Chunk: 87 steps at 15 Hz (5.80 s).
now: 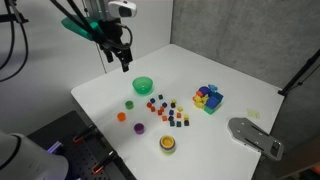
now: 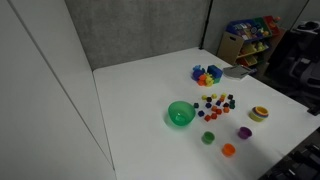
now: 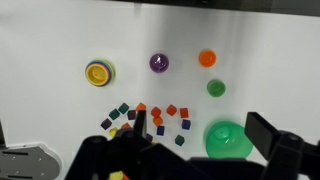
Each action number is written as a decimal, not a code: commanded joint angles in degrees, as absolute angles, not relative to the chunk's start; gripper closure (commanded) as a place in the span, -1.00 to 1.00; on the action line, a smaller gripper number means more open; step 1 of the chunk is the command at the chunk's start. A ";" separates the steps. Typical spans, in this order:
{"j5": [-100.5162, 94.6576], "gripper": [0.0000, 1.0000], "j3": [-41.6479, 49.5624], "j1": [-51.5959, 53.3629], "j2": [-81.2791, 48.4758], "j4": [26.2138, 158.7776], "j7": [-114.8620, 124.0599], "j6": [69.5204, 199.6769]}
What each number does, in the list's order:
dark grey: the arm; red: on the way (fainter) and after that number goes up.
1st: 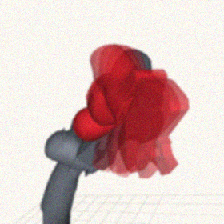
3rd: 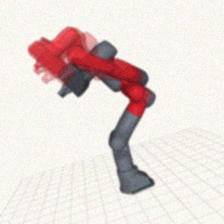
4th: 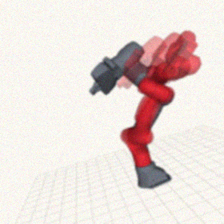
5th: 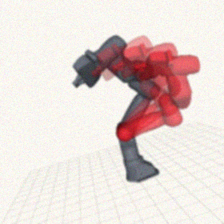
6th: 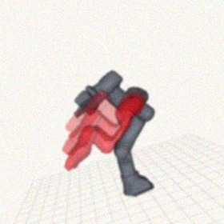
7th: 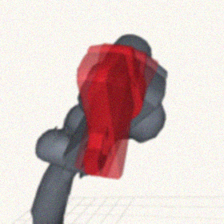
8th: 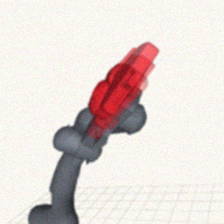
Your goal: Put the small purple bowl in the yellow bowl on the right
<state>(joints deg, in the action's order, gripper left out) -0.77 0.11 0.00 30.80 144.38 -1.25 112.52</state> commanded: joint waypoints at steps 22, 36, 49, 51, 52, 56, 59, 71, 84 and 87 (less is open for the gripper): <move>-5.14 -1.00 0.13 -0.13 6.51 149.80 -2.85 137.57; -7.30 -1.00 0.27 0.23 -8.91 145.84 3.11 147.29; -9.65 -1.00 5.35 1.75 -28.16 138.97 4.68 153.97; -9.29 -1.00 5.40 1.46 -29.36 139.58 3.91 156.59; -9.00 -1.00 5.27 1.19 -29.81 140.07 3.47 158.24; -8.20 -1.00 4.87 0.68 -31.98 140.69 2.46 163.29; -7.99 -1.00 4.82 0.45 -33.74 140.91 1.99 166.08; -7.10 0.21 4.67 -0.09 -34.86 141.00 1.05 169.76; -5.12 0.21 8.38 -4.31 -29.89 132.05 2.42 160.51; -5.32 0.21 10.08 -5.01 -30.50 129.69 2.73 157.87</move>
